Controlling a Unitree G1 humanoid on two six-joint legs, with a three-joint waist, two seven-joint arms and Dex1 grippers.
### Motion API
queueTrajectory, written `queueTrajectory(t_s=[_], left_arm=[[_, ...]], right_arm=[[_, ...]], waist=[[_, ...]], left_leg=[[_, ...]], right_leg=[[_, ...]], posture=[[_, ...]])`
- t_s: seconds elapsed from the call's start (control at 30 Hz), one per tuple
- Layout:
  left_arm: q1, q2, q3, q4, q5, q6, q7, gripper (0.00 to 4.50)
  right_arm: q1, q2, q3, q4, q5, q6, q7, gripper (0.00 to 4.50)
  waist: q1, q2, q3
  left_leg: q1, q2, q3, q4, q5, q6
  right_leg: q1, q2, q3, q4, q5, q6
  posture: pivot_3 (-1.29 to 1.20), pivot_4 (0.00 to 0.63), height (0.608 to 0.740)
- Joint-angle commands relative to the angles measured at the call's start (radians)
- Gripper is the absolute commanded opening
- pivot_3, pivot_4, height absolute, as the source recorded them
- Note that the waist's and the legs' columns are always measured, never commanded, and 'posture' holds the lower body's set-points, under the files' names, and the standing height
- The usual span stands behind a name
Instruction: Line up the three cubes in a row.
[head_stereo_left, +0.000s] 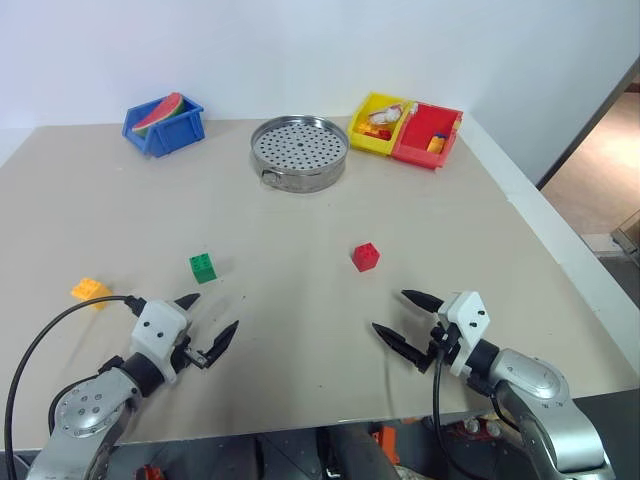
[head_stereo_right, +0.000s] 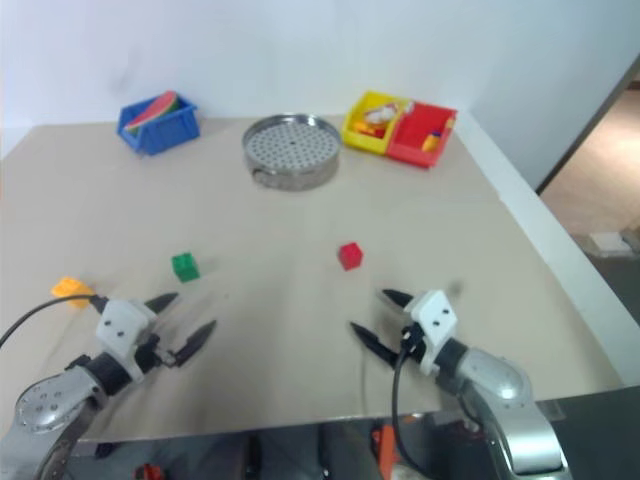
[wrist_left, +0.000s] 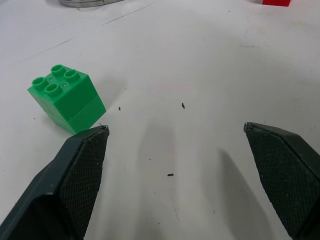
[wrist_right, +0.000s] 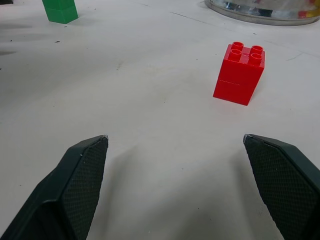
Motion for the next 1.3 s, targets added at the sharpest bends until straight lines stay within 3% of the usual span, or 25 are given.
queueTrajectory(t_s=[0.03,0.63,0.73,0.83,1.03,1.3], left_arm=[[-0.007,0.011,-0.003,-0.008,-0.013,-0.019,-0.031,4.48],[-0.053,0.051,-0.021,-0.021,-0.084,-0.004,-0.163,4.48],[-0.103,0.092,-0.045,-0.031,-0.126,0.023,-0.229,4.48],[-0.151,0.132,-0.088,-0.047,-0.165,0.052,-0.297,4.48],[-0.238,0.205,-0.165,-0.026,-0.207,0.088,-0.427,4.48],[-0.297,0.216,-0.177,0.090,-0.166,0.029,-0.491,4.48]], right_arm=[[-0.004,-0.006,0.001,-0.020,0.003,-0.024,0.006,4.50],[-0.028,-0.016,-0.011,-0.082,0.040,0.020,-0.017,4.50],[-0.141,-0.023,-0.091,-0.142,0.152,0.139,-0.078,4.50],[-0.256,-0.047,-0.111,-0.124,0.147,0.187,-0.117,4.50],[-0.431,0.013,-0.029,0.069,0.038,0.190,-0.215,4.50],[-0.550,0.109,0.086,0.185,-0.020,0.232,-0.248,4.50]], waist=[[0.000,0.000,0.000],[0.000,0.000,0.000],[-0.001,0.001,0.001],[-0.002,0.000,0.000],[-0.002,0.000,0.000],[-0.002,0.001,0.000]], left_leg=[[0.000,0.000,0.000,0.000,0.000,0.000],[0.000,0.000,0.000,0.000,0.000,0.000],[0.000,0.000,0.000,0.000,0.000,0.000],[0.001,-0.001,0.000,0.002,0.000,0.000],[0.000,-0.001,0.000,0.001,0.000,0.001],[-0.002,0.000,-0.001,0.000,-0.002,0.004]], right_leg=[[0.000,0.000,0.000,0.000,0.000,0.000],[0.000,0.000,0.000,0.000,0.000,0.000],[0.000,0.001,0.000,0.000,0.000,0.000],[0.001,0.003,0.003,0.000,0.002,0.003],[0.001,0.004,0.003,0.000,0.001,0.001],[-0.001,0.006,0.005,0.001,0.002,0.003]], posture=[[0.00,0.150,0.740],[0.00,0.150,0.740],[0.00,0.150,0.740],[0.00,0.150,0.740],[0.00,0.150,0.740],[0.00,0.150,0.740]])
